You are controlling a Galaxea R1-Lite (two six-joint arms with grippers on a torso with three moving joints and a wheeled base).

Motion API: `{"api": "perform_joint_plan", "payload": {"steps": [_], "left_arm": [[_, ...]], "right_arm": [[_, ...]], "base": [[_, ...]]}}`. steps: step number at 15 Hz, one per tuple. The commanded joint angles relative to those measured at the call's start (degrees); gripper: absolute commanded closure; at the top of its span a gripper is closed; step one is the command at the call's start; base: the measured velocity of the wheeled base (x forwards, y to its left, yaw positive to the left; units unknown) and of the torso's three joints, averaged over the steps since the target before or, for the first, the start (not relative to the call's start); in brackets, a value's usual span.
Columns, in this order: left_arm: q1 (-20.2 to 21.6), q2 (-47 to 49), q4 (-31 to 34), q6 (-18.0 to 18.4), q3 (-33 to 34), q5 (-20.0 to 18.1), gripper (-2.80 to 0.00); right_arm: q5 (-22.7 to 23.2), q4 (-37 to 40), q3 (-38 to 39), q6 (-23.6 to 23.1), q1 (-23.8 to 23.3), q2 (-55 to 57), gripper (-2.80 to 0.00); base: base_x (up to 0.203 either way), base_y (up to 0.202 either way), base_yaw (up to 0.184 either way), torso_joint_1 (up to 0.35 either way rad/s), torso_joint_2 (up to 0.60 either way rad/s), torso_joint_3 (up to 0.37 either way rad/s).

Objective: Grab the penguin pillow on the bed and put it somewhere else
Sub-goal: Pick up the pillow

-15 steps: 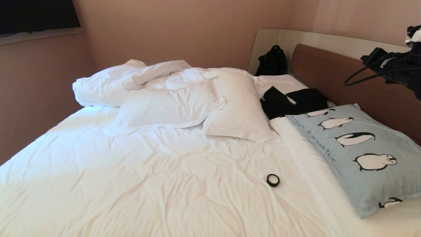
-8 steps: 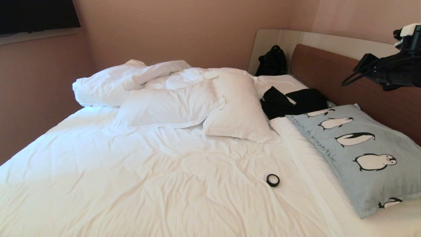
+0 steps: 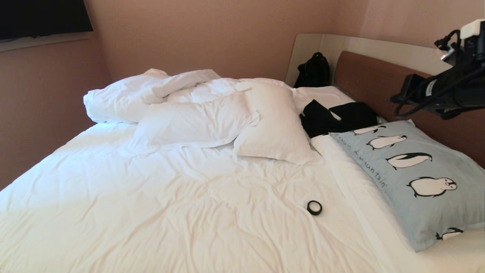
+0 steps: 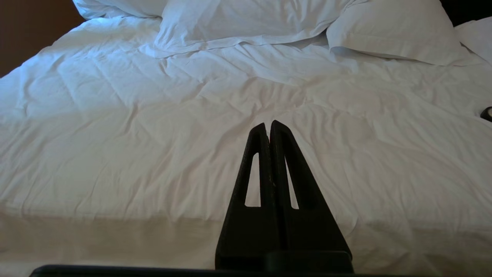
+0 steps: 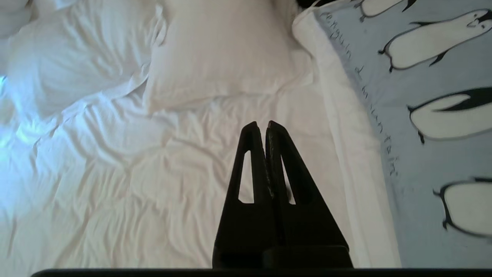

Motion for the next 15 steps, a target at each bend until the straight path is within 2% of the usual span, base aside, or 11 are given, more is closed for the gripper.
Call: {"api": "perform_joint_plan", "payload": {"steps": [1,4,8,11,15], "left_arm": [[0.01,-0.02,0.00,-0.04,0.09,0.02,0.00],[-0.01,-0.02,0.00,-0.04,0.09,0.02,0.00],[-0.01,-0.02,0.00,-0.04,0.09,0.02,0.00],[-0.01,-0.02,0.00,-0.04,0.09,0.02,0.00],[-0.01,-0.02,0.00,-0.04,0.09,0.02,0.00]], "right_arm": [[3.54,1.18,8.68,-0.94,2.07,-11.03,0.00],[6.31,0.76,21.30,-0.84,2.59,-18.42,0.00],[9.57,-5.27,40.32,-1.02,1.40,-28.92,0.00],[10.32,-6.52,47.87,-1.36,1.16,-39.12,0.00],[8.08,-5.30,53.63,-2.06,1.08,-51.80,0.00]], "base": [[0.000,0.000,0.000,0.000,0.00,0.000],[0.000,0.000,0.000,0.000,0.00,0.000],[0.000,0.000,0.000,0.000,0.00,0.000],[0.000,0.000,0.000,0.000,0.00,0.000],[0.000,0.000,0.000,0.000,0.00,0.000]]}}
